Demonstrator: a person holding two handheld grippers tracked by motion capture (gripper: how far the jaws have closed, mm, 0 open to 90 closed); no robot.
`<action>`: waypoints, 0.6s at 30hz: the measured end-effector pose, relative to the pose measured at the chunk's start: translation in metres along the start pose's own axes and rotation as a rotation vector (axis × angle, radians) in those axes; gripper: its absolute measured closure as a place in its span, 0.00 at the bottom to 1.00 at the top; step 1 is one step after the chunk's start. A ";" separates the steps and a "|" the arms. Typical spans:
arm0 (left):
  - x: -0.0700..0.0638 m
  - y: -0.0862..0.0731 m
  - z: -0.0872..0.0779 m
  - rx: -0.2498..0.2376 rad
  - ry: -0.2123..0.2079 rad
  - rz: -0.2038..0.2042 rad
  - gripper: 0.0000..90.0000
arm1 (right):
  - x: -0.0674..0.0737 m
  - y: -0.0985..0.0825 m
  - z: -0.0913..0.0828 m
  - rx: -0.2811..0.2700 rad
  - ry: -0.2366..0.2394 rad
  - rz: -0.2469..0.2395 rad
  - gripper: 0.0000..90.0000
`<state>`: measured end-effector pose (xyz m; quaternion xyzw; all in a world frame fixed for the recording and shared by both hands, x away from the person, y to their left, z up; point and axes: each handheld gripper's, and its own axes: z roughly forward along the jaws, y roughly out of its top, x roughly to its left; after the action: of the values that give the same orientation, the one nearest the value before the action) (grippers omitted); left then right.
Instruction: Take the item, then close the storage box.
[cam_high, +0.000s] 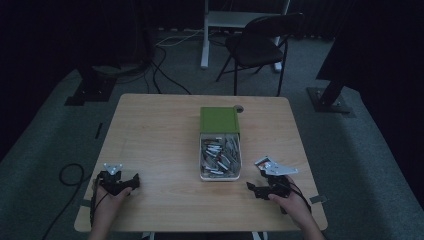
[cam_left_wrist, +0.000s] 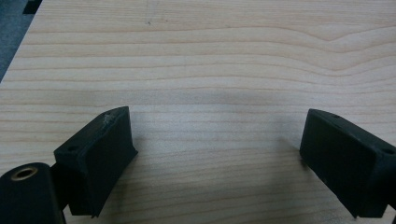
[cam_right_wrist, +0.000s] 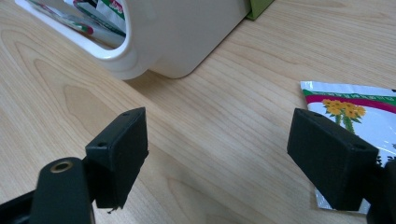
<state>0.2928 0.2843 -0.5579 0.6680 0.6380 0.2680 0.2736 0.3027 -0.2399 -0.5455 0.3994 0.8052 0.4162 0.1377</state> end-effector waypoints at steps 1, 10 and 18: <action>-0.001 0.000 0.000 0.002 -0.016 0.017 0.12 | 0.000 0.000 0.000 -0.005 0.002 -0.001 0.21; -0.014 -0.002 -0.004 -0.020 -0.130 0.152 0.17 | 0.002 0.003 0.001 -0.022 0.058 -0.014 0.15; -0.046 0.003 -0.014 -0.055 -0.272 0.253 0.16 | 0.004 0.007 0.002 -0.031 0.066 -0.026 0.15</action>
<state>0.2830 0.2390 -0.5457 0.7652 0.4986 0.2251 0.3396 0.3048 -0.2333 -0.5414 0.3727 0.8078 0.4398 0.1229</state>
